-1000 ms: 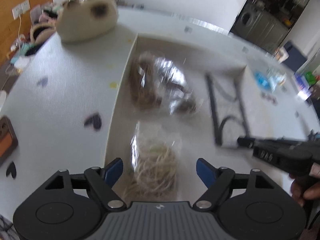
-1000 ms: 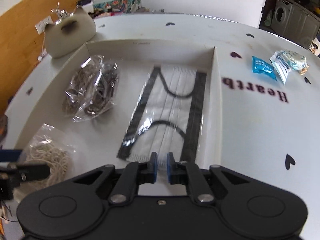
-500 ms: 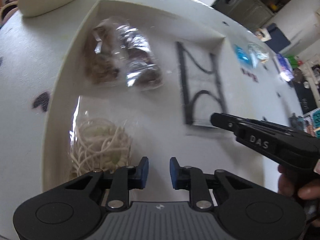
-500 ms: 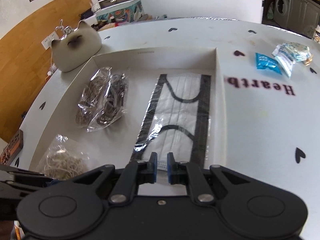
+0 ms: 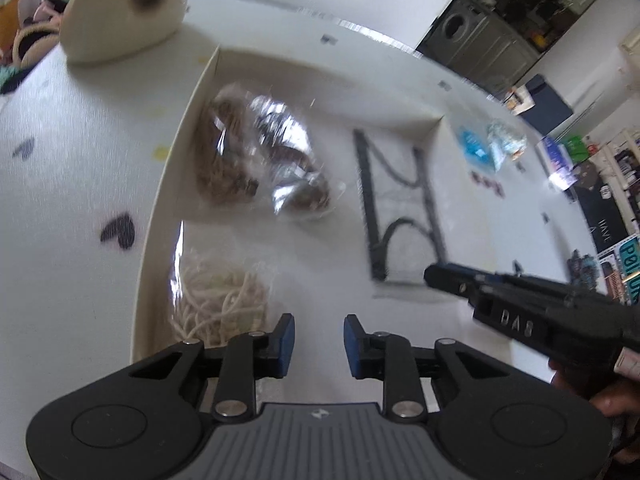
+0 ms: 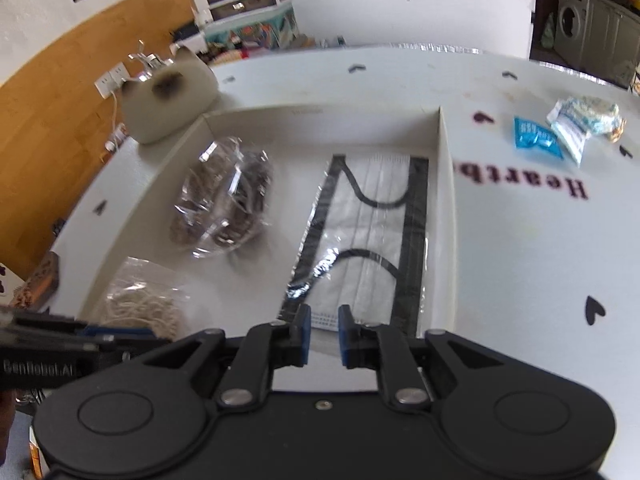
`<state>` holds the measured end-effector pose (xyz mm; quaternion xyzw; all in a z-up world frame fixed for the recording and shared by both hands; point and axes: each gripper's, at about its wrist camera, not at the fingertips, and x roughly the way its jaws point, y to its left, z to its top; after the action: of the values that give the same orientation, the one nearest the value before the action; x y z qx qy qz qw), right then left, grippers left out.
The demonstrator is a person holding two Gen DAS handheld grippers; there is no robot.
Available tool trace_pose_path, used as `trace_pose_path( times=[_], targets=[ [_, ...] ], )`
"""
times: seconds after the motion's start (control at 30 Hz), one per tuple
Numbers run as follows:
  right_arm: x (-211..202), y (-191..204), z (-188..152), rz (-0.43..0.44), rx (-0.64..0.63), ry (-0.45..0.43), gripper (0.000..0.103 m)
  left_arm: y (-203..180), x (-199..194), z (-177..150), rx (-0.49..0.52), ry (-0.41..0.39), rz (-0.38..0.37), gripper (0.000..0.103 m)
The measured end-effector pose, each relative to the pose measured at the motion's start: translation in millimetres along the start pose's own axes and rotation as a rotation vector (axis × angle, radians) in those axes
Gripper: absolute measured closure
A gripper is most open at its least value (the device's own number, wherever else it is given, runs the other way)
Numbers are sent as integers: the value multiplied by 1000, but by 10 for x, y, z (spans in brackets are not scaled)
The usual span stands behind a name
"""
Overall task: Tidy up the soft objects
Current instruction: 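Withdraw both tools from the tray toward the remaining items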
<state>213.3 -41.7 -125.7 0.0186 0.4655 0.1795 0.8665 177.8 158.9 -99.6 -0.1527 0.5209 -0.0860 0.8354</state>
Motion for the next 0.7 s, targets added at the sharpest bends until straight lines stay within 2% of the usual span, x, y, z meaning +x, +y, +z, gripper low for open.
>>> trace_pose_path(
  times=[0.17, 0.33, 0.57, 0.7],
  targets=[
    [-290, 26, -48, 8, 2, -59, 78, -63, -212, 8, 45, -80, 0, 64],
    [-585, 58, -117, -24, 5, -132, 58, -92, -419, -31, 79, -150, 19, 47],
    [-888, 124, -287, -85, -4, -189, 43, -112, -610, -134, 145, -213, 54, 19],
    [-993, 157, -385, -110, 1, -211, 31, -91, -668, -208, 171, -230, 59, 11]
  ],
)
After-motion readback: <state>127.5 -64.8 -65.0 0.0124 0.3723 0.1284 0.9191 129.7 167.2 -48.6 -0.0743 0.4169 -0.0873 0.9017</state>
